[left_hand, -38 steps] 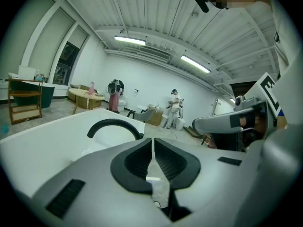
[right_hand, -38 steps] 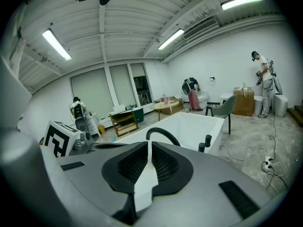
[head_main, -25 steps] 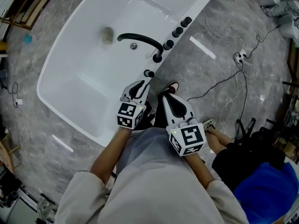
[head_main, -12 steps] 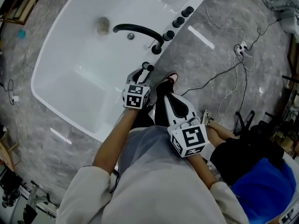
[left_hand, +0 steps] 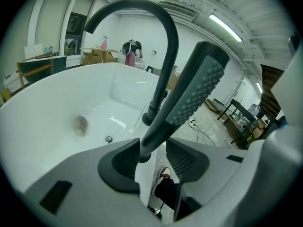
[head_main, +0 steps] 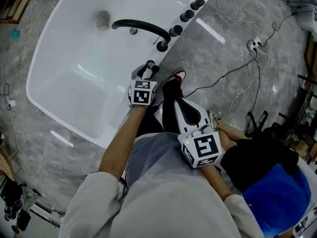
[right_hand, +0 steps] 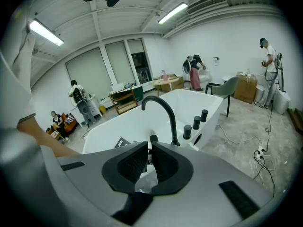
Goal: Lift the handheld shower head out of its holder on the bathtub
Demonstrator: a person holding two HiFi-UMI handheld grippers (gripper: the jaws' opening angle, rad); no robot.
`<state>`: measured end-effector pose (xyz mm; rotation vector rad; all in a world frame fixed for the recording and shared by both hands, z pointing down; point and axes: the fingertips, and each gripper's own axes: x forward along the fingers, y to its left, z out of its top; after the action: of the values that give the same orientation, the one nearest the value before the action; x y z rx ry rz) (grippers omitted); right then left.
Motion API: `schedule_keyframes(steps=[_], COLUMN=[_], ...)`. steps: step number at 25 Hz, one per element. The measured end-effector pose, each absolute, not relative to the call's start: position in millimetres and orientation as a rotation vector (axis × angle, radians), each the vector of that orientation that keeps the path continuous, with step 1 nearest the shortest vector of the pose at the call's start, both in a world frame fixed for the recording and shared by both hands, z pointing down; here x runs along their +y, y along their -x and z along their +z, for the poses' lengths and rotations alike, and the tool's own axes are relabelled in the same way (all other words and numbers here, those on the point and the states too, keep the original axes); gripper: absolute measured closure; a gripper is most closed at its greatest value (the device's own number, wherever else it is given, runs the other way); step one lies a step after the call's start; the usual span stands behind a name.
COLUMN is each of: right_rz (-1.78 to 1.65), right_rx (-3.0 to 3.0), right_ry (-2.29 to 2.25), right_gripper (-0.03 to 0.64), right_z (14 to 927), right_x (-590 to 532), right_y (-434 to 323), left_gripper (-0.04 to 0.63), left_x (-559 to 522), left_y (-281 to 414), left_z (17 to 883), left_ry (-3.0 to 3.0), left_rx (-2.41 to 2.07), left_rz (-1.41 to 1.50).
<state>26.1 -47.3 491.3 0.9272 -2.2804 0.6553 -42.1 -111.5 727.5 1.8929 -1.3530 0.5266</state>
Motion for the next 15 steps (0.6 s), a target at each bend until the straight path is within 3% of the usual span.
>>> schedule_keyframes(steps=[15], right_rz=[0.695], right_rx=[-2.215], right_ry=[-0.919], right_gripper=[0.597], right_z=[512], right_x=[-50], right_y=[-46], left_gripper=[0.428], left_x=[-123], left_y=[37], left_z=[760], left_ry=[-1.821], left_rx=[-1.399], left_rz=[0.582])
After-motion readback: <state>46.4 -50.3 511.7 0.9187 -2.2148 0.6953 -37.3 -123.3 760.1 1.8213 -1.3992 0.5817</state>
